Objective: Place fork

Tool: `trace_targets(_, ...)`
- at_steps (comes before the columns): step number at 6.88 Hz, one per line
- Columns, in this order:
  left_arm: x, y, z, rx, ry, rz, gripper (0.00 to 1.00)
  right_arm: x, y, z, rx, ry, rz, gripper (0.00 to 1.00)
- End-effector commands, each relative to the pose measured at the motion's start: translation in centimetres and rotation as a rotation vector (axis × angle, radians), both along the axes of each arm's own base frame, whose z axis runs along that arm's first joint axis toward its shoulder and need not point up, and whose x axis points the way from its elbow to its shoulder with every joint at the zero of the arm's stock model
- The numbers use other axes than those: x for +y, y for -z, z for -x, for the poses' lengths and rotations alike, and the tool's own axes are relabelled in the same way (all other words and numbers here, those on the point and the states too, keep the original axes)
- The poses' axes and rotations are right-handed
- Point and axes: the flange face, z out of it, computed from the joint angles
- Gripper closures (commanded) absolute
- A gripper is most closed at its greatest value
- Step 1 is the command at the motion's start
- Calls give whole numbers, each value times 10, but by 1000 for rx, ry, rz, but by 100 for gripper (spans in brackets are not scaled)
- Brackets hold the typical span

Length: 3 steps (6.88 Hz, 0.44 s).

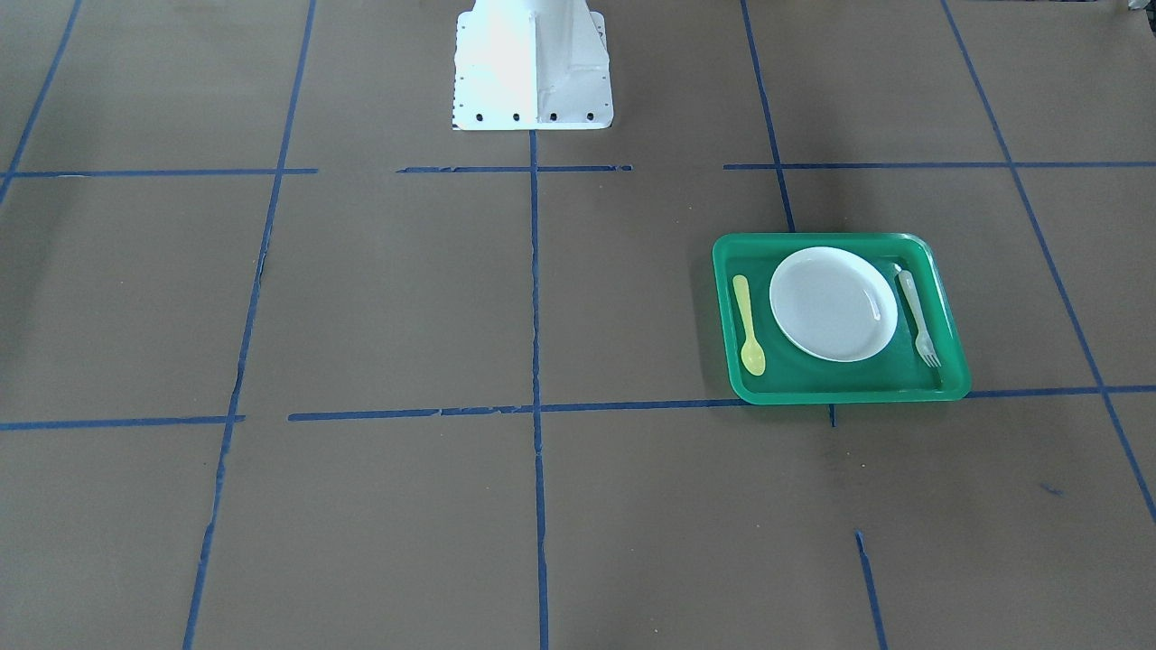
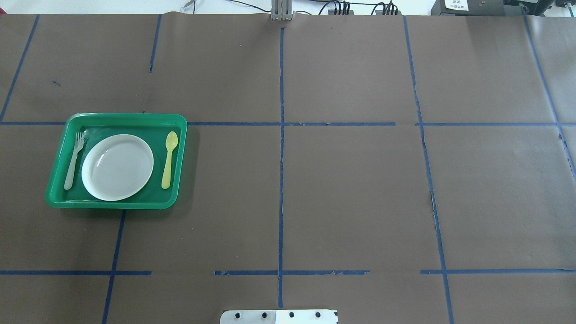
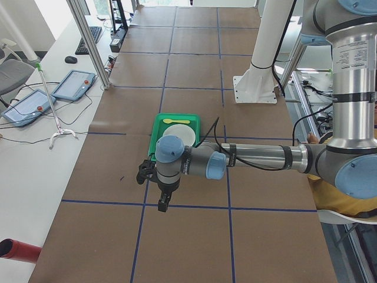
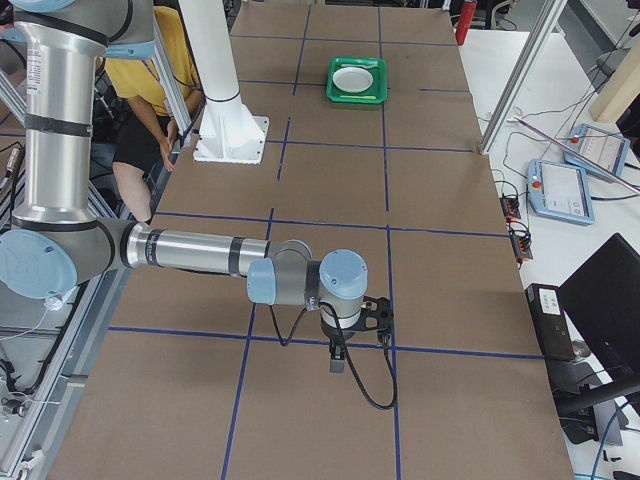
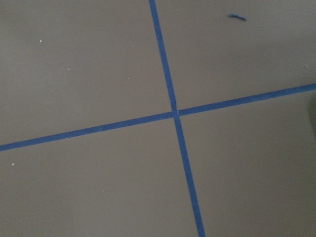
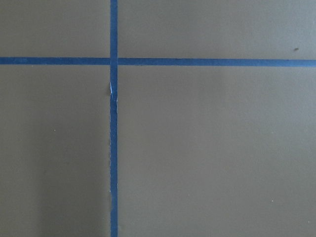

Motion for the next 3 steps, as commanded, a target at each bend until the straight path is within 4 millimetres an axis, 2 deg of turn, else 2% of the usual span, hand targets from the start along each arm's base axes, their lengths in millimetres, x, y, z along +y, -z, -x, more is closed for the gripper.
trace_targets(1, 6, -1, 1, 10, -5, 2, 0, 0, 0, 0, 1, 0, 0, 0)
trace_targets(3, 4, 0, 1, 11, -7, -3, 0, 0, 0, 0, -1, 0, 0, 0)
